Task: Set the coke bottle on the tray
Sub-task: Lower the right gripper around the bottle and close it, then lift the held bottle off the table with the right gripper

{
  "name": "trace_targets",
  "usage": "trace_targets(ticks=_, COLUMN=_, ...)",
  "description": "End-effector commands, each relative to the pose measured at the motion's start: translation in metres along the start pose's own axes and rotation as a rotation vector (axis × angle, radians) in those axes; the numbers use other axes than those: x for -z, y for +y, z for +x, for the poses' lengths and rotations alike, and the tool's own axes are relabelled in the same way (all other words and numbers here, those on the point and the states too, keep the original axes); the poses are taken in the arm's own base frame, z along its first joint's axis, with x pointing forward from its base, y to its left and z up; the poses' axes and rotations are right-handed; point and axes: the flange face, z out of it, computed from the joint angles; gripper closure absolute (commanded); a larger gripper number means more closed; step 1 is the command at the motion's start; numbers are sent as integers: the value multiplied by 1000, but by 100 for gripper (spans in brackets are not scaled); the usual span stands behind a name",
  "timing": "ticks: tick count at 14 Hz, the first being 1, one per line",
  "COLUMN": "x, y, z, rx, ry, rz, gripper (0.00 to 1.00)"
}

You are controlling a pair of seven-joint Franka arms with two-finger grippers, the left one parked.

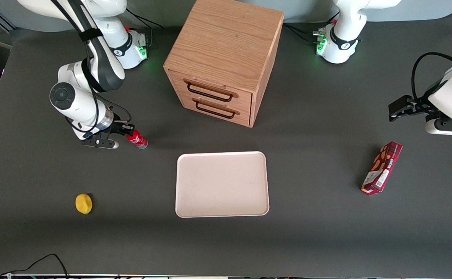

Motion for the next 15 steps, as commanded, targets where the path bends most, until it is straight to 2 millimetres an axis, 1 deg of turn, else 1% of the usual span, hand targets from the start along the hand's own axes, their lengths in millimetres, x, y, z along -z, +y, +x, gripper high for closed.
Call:
trace_targets(ticks=1, x=51, y=-7, z=9, rx=18, ry=-4, rz=-19, gripper=100)
trace_targets(ticks=3, x=102, y=-15, z=23, rx=30, ry=-5, rz=-34, gripper=100)
trace_targets(ticks=5, x=158, y=-23, z=37, rx=35, ry=13, rz=-24, gripper=100)
trace_targets(ticks=6, x=184, y=-28, z=48, rx=32, ry=34, rz=-9, gripper=100)
trace_targets(ticks=7, x=206, y=-36, z=59, rx=30, ry=35, rz=4, gripper=100)
trace_targets(ticks=8, x=223, y=-51, z=72, rx=37, ry=30, rz=19, gripper=100)
trace_targets(ticks=9, x=235, y=-65, z=86, rx=24, ry=25, rz=32, gripper=100)
trace_targets(ticks=10, x=238, y=-73, z=106, rx=-28, ry=10, rz=47, gripper=100)
trace_targets(ticks=11, x=236, y=-98, z=118, rx=-46, ry=-1, rz=70, gripper=100)
trace_targets(ticks=12, x=229, y=-117, z=133, rx=-77, ry=-5, rz=98, gripper=100)
trace_targets(ticks=13, x=211, y=-130, z=150, rx=-139, ry=-16, rz=115, gripper=100)
trace_targets(ticks=14, x=190, y=-150, z=160, rx=-168, ry=-20, rz=124, gripper=100)
trace_targets(ticks=15, x=171, y=-167, z=171, rx=-203, ry=-7, rz=143, gripper=100)
